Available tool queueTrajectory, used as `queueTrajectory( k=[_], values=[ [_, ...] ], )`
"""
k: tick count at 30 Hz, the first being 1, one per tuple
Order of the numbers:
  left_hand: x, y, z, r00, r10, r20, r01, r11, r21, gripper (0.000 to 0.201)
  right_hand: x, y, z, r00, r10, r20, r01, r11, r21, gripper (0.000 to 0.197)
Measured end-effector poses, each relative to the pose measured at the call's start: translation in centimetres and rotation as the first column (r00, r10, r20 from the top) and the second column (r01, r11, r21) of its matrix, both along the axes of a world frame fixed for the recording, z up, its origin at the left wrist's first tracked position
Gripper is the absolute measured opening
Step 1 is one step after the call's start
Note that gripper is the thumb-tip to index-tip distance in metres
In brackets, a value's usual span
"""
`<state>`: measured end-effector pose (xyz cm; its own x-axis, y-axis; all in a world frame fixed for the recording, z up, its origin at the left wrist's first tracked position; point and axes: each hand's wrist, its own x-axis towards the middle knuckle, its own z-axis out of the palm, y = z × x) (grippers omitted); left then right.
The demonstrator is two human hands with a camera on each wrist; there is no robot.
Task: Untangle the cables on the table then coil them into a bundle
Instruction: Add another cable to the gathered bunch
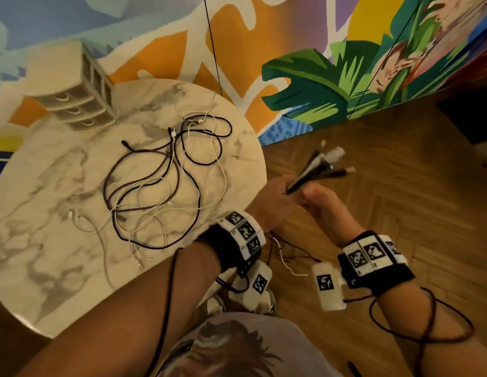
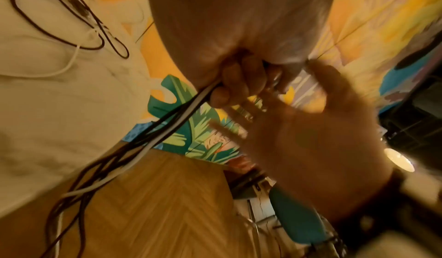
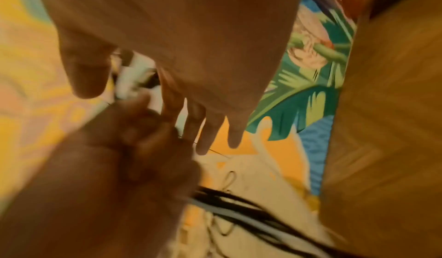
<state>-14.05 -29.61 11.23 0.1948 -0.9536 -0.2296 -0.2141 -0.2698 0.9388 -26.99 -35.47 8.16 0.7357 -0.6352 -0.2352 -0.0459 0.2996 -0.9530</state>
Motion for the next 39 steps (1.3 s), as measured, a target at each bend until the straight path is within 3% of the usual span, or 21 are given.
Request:
queueTrajectory(
  k=[2, 5, 10, 15, 17, 19, 21, 22, 25, 27, 28, 30, 33, 36, 39],
  values=[
    [-1.0, 0.4, -0.4, 0.998, -0.045, 0.049, 0.042, 0.998, 0.050, 0.032, 0.9, 0.3, 2.3, 0.997, 0.079, 0.018, -0.080, 0.997, 0.022, 0.058],
    [-1.8, 1.1, -0.1, 0.999, -0.031, 0.029, 0.026, 0.989, 0.144, 0.056, 2.0, 0.7, 3.1, 0.988, 0.117, -0.102, -0.119, 0.993, -0.020, 0.047],
    [-0.6, 2.1, -0.4, 1.000, -0.019, 0.011, 0.017, 0.992, 0.128, 0.045, 3.7, 1.5, 2.5, 0.986, 0.060, -0.155, -0.053, 0.997, 0.048, 0.052],
    [0.5, 2.9, -1.4, 0.992, -0.064, -0.107, 0.069, 0.997, 0.045, 0.046, 5.3, 2.6, 2.1, 0.986, -0.071, -0.148, 0.086, 0.991, 0.098, 0.056],
    [1.2, 3.8, -1.5, 0.995, -0.093, 0.018, 0.093, 0.995, 0.024, 0.039, 6.1, 2.8, 2.1, 0.980, -0.126, -0.155, 0.141, 0.986, 0.085, 0.057],
    [3.0, 5.1, -2.2, 0.969, -0.087, 0.231, 0.080, 0.996, 0.039, 0.029, 7.0, 2.7, 2.3, 0.981, -0.166, -0.104, 0.178, 0.976, 0.124, 0.056],
    [6.1, 7.3, -3.2, 0.914, -0.049, 0.403, 0.001, 0.993, 0.119, 0.017, 7.6, 2.5, 2.4, 0.981, -0.180, -0.070, 0.189, 0.969, 0.157, 0.057],
    [8.1, 8.8, -3.9, 0.886, -0.026, 0.463, -0.058, 0.984, 0.166, 0.023, 7.9, 2.6, 2.3, 0.978, -0.190, -0.079, 0.201, 0.967, 0.158, 0.056],
    [14.7, 14.6, -5.7, 0.774, 0.184, 0.605, -0.395, 0.888, 0.235, 0.037, 8.3, 3.4, 1.7, 0.960, -0.239, -0.146, 0.258, 0.957, 0.130, 0.054],
    [18.6, 18.8, -6.9, 0.697, 0.243, 0.674, -0.586, 0.735, 0.341, 0.035, 8.7, 4.2, 1.2, 0.961, -0.227, -0.159, 0.250, 0.957, 0.145, 0.055],
    [20.0, 20.6, -7.7, 0.697, 0.215, 0.684, -0.627, 0.645, 0.437, 0.036, 9.0, 4.6, 1.0, 0.963, -0.218, -0.159, 0.242, 0.958, 0.156, 0.055],
    [21.3, 22.7, -9.0, 0.776, 0.148, 0.612, -0.587, 0.525, 0.617, 0.042, 9.5, 5.4, 0.4, 0.964, -0.198, -0.179, 0.226, 0.963, 0.149, 0.056],
    [20.7, 23.0, -10.0, 0.854, 0.134, 0.502, -0.492, 0.521, 0.697, 0.025, 10.1, 6.2, -0.3, 0.966, -0.126, -0.224, 0.151, 0.984, 0.096, 0.056],
    [20.0, 22.4, -10.3, 0.814, 0.080, 0.576, -0.514, 0.560, 0.650, 0.016, 10.5, 6.7, -0.5, 0.962, -0.050, -0.269, 0.063, 0.997, 0.041, 0.057],
    [19.7, 22.4, -9.5, 0.770, 0.208, 0.604, -0.581, 0.620, 0.528, 0.023, 10.6, 7.3, 0.1, 0.948, 0.003, -0.319, -0.015, 0.999, -0.033, 0.058]
  ],
)
